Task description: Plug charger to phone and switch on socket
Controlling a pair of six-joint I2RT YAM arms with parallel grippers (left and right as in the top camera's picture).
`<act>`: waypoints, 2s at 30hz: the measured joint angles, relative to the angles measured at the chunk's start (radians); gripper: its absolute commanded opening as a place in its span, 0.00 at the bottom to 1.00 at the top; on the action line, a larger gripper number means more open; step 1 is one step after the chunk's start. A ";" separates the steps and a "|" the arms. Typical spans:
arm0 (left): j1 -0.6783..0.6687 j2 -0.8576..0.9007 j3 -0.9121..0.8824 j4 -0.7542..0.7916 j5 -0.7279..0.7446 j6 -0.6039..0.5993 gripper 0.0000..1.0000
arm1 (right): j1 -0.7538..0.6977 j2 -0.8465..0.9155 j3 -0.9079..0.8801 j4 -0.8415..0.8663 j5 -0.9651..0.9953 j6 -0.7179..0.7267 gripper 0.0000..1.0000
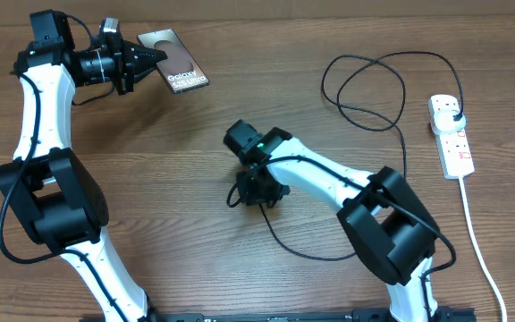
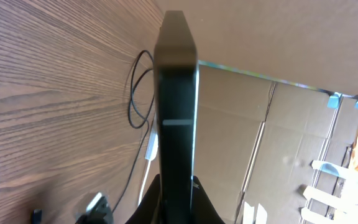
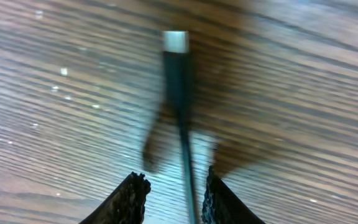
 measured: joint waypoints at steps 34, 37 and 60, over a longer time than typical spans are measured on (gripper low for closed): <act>0.000 0.000 0.000 -0.008 0.033 0.050 0.04 | -0.220 -0.030 0.244 -0.189 -0.411 -0.275 0.04; -0.003 0.000 0.000 -0.008 0.084 0.100 0.04 | -0.251 -0.147 0.250 -0.185 -0.559 -0.336 0.04; -0.138 0.000 0.000 -0.007 0.229 0.267 0.04 | -0.283 -0.192 0.257 -0.120 -0.835 -0.374 0.04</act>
